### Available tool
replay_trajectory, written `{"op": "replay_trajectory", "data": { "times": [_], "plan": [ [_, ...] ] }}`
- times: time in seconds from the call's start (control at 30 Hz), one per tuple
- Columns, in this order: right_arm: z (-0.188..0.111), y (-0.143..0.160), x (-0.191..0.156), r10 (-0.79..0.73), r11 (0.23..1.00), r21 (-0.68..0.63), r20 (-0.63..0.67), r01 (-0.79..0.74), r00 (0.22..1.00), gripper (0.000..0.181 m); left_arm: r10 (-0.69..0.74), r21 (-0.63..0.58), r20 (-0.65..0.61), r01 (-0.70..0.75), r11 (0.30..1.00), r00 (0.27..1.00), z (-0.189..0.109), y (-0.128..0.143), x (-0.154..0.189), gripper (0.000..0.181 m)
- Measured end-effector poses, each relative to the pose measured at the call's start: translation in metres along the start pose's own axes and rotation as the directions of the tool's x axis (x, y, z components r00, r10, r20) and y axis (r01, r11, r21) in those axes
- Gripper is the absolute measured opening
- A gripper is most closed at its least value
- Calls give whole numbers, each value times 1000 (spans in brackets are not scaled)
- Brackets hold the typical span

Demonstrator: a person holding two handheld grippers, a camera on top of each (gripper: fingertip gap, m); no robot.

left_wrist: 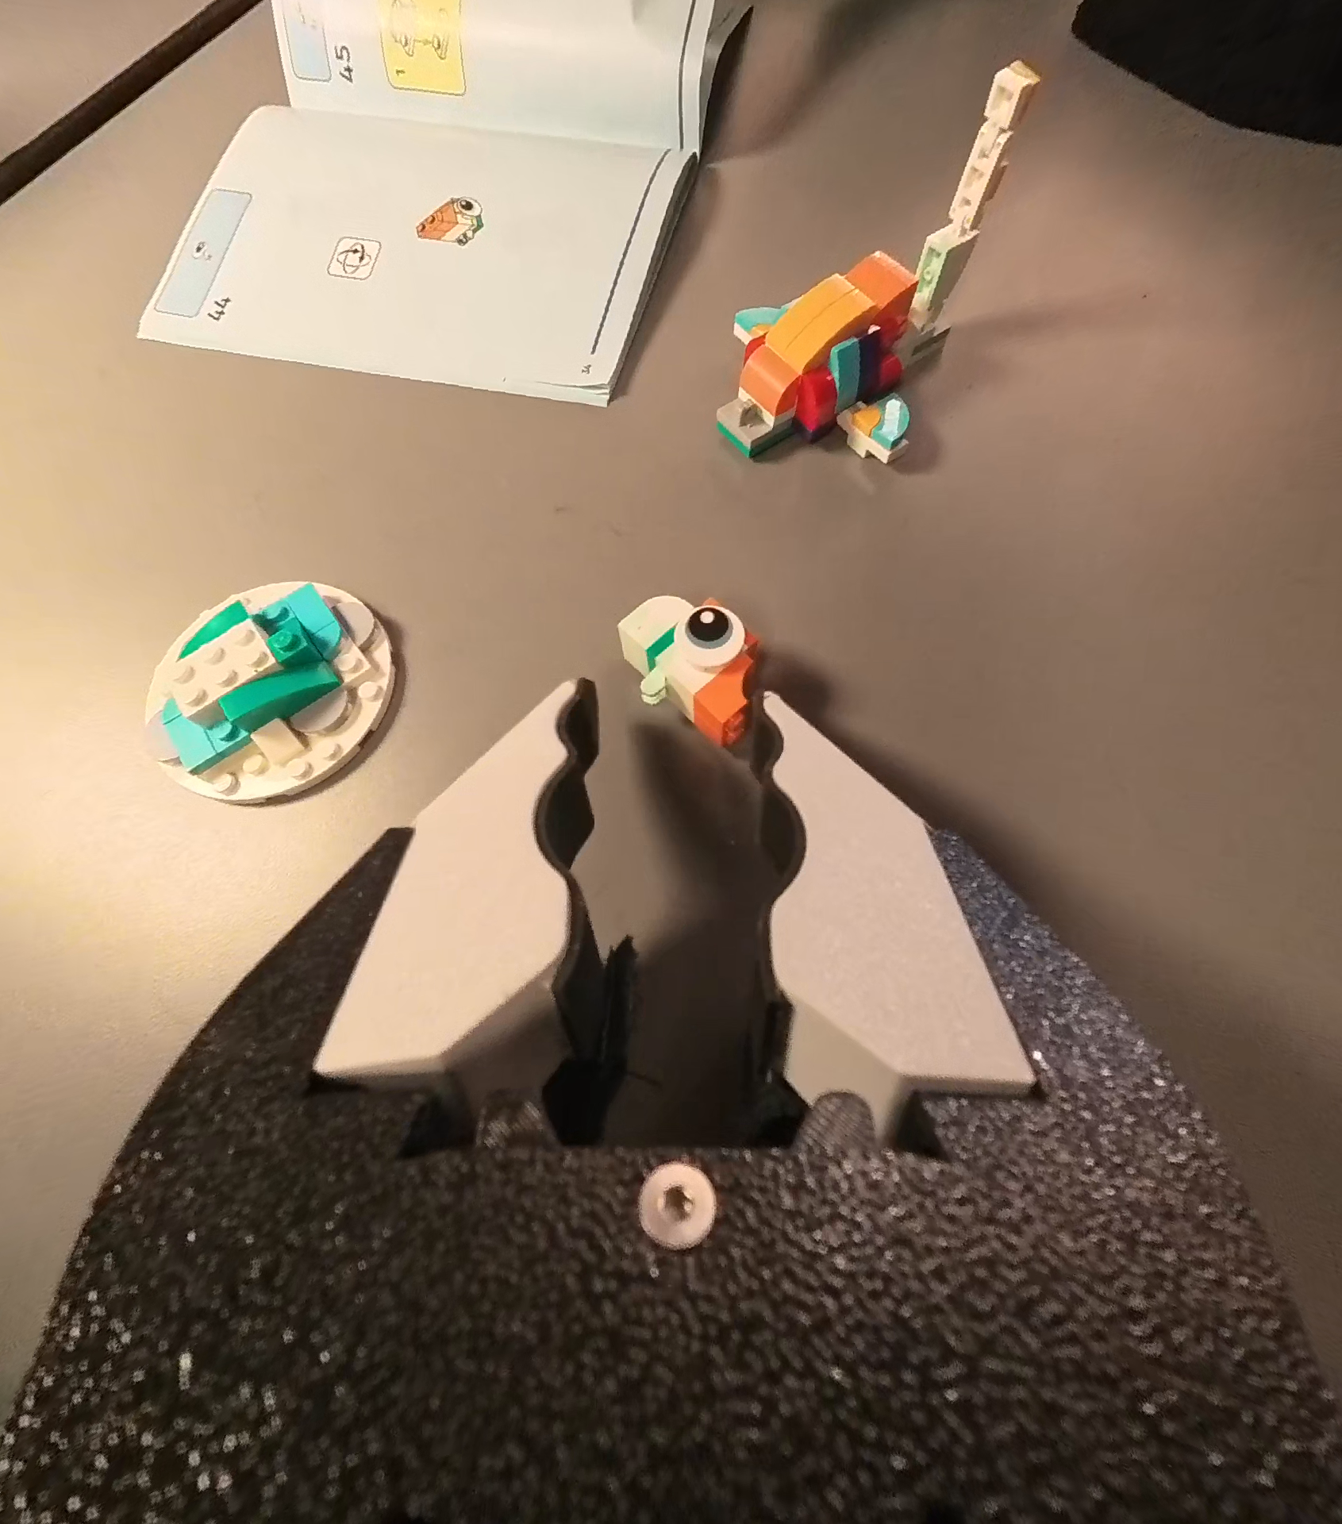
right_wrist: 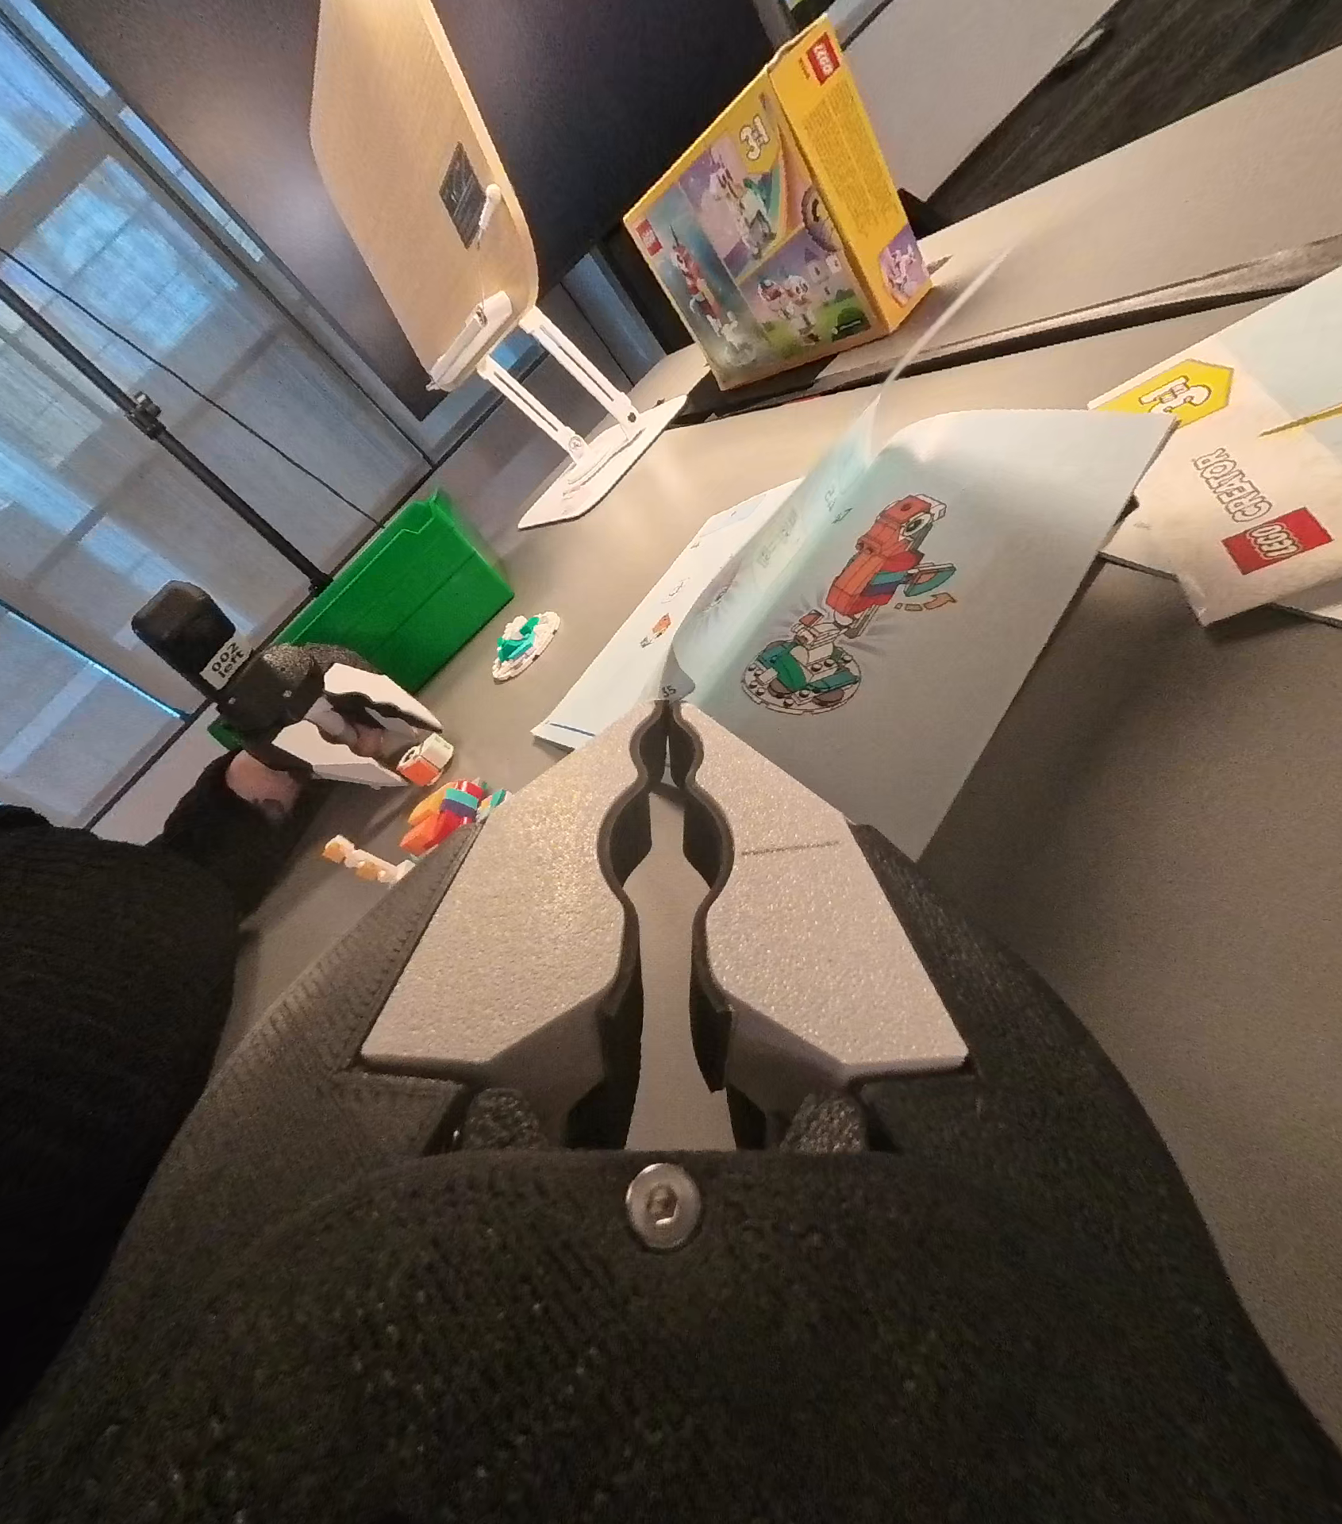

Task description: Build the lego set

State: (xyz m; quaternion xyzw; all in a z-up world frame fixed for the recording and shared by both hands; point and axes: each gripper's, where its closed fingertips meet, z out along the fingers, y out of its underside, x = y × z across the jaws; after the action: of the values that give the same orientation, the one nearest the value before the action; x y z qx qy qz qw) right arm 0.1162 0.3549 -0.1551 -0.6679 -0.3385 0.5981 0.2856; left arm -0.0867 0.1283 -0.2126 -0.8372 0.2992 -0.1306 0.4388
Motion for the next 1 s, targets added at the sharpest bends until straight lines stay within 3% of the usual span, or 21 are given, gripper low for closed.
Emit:
{"op": "replay_trajectory", "data": {
  "times": [0.4, 0.67, 1.0],
  "plan": [
    [15, 7, -14, -38, 999, -18, 12, 38, 999, 0, 21, -25, -10, -21, 999, 1000, 2, 4, 3, 41],
    [62, 18, -36, -112, 991, -70, 24, 113, 993, 0, 20, -27, -14, -20, 999, 1000, 2, 4, 4, 39],
    [131, 64, -68, -278, 914, -295, 42, 277, 960, 0, 16, -28, -17, -16, 999, 1000, 2, 4, 4, 39]
  ]
}}
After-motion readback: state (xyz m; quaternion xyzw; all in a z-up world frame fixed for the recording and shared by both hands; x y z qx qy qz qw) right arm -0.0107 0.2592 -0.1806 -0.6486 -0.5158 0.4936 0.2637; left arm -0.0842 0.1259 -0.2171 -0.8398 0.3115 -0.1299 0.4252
